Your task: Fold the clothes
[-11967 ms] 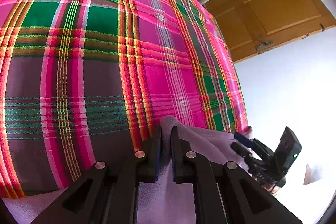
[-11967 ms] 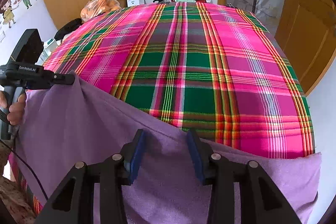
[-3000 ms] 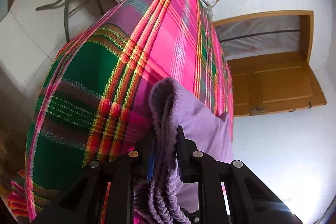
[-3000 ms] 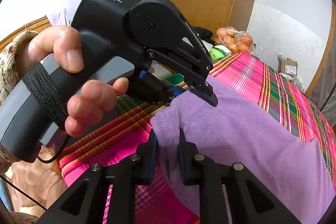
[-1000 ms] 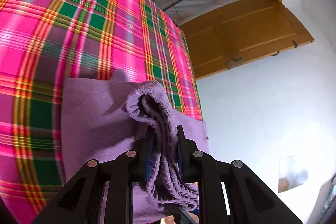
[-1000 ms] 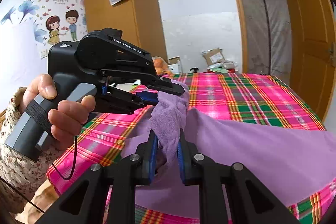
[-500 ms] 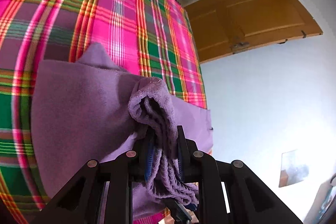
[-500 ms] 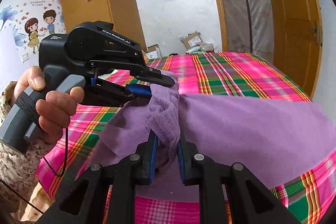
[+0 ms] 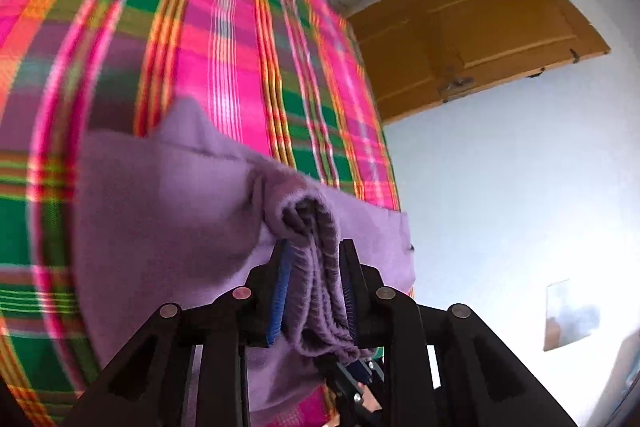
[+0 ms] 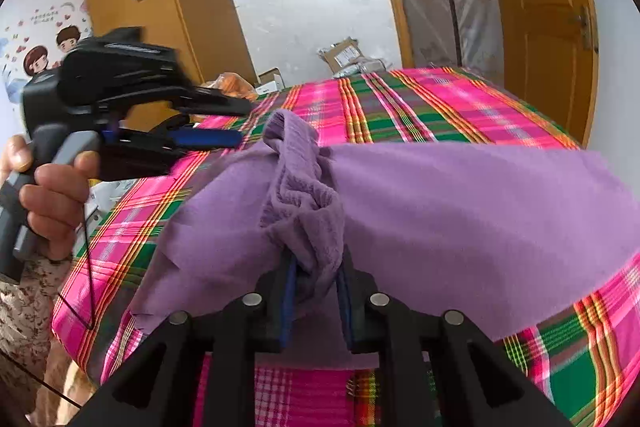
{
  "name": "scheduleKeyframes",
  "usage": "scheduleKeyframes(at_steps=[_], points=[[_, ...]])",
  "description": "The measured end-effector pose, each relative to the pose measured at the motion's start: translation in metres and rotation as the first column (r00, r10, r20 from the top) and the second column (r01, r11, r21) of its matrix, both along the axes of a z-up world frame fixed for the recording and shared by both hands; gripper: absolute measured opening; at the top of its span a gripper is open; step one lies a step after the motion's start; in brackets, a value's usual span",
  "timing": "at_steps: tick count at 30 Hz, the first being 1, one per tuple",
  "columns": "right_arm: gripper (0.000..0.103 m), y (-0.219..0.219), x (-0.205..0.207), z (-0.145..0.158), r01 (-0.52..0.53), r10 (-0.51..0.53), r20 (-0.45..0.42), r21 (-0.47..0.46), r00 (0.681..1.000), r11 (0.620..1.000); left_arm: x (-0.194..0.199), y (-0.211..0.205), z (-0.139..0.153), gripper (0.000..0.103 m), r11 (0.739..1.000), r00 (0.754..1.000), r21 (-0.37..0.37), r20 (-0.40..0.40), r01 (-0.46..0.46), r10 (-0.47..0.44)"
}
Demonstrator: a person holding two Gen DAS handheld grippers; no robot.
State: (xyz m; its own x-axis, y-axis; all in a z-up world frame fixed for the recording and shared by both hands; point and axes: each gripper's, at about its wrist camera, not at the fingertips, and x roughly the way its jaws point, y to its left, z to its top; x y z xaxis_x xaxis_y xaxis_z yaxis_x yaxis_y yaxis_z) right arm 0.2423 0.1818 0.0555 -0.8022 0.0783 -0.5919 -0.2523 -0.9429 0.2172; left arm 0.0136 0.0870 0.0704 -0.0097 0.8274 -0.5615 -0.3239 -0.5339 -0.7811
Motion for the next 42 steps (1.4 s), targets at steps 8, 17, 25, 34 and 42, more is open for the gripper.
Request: scheduleKeyframes(at_steps=[8,17,25,34,42], points=[[0.033,0.017,0.015,-0.005,0.080,-0.079,0.026,-0.037,0.997,0.996,0.001,-0.061,-0.001,0.024,0.993,0.993,0.030,-0.008,-0.116,0.116],[0.033,0.023,0.017,0.014,0.110,-0.110,-0.006,0.030,0.994,0.993,0.018,-0.111,-0.028,0.024,0.982,0.981,0.013,0.033,-0.191,0.190],[0.033,0.033,-0.024,0.027,-0.043,0.043,-0.005,-0.008,0.999,0.999,0.042,-0.113,-0.040,0.024,0.992,0.992,-0.018,0.026,-0.127,0.127],[0.032,0.049,-0.065,0.011,-0.124,0.136,0.112,-0.106,0.984,0.987,0.062,-0.103,-0.046,0.024,0.998,0.999,-0.049,0.001,-0.040,0.041],[0.006,0.060,-0.066,0.011,-0.086,0.096,0.115,-0.087,0.989,0.993,0.069,-0.087,-0.051,0.024,0.998,1.000,-0.064,0.015,0.001,-0.001]])
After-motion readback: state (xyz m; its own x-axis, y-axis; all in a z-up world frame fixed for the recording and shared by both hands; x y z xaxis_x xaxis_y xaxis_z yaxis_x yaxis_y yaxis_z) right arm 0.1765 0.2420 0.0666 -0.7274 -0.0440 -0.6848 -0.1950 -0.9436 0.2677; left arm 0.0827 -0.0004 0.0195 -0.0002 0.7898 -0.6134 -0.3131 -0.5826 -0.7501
